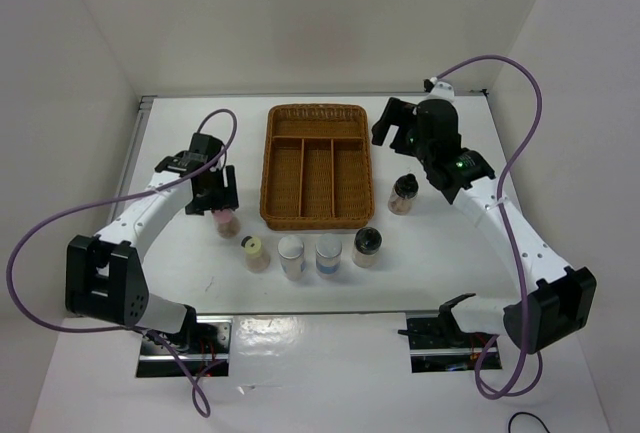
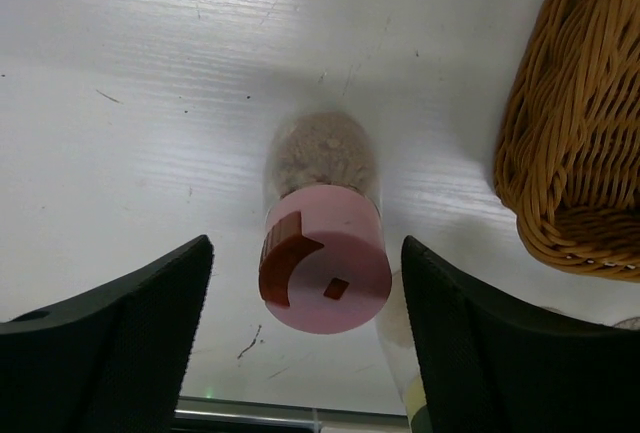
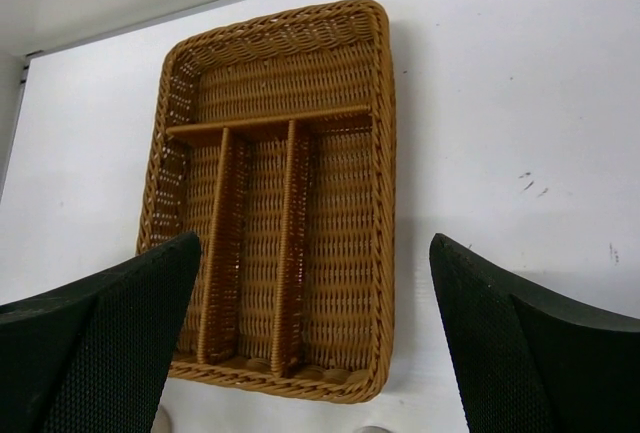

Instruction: Organize the condiment bottles

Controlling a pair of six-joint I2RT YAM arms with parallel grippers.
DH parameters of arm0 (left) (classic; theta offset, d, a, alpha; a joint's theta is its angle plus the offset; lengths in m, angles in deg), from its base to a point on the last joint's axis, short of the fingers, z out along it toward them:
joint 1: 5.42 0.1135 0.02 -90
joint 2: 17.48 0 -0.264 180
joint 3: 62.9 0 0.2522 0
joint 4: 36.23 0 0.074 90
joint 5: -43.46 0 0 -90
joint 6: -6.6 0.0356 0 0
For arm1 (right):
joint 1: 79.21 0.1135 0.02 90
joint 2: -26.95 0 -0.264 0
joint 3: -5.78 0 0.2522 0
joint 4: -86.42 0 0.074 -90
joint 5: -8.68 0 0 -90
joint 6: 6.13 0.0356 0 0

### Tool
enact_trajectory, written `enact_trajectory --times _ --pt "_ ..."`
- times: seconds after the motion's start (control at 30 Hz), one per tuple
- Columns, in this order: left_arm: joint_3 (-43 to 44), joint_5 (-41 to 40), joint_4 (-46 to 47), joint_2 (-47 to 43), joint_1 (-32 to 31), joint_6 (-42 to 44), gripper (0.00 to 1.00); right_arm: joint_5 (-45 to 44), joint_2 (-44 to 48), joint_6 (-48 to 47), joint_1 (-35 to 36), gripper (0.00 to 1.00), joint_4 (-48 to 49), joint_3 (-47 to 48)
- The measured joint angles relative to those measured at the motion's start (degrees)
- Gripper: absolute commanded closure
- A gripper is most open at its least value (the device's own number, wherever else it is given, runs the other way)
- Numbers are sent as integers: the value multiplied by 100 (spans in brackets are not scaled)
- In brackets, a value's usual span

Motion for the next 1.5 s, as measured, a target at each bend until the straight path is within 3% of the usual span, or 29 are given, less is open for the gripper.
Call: enact_trajectory --times 0.17,0.27,0.53,0.73,1.0,1.2,1.5 --pt "0 -4 68 35 37 -76 34 109 -50 57 0 1 0 0" --pt "-2 22 74 111 37 -72 36 101 -57 59 0 1 0 0" --pt "0 79 70 149 37 -74 64 57 -87 59 0 1 -2 2" --pt "529 -9 -380 142 44 -85 64 57 -332 48 0 1 -24 146" --pt "2973 -68 -396 402 39 92 64 37 -667 -22 -2 1 -26 297" --pt "3941 68 -214 1364 -275 284 63 181 -973 11 -302 1 -61 330" --pt "4642 345 -225 2671 -678 551 63 151 -1073 33 -723 1 -136 334"
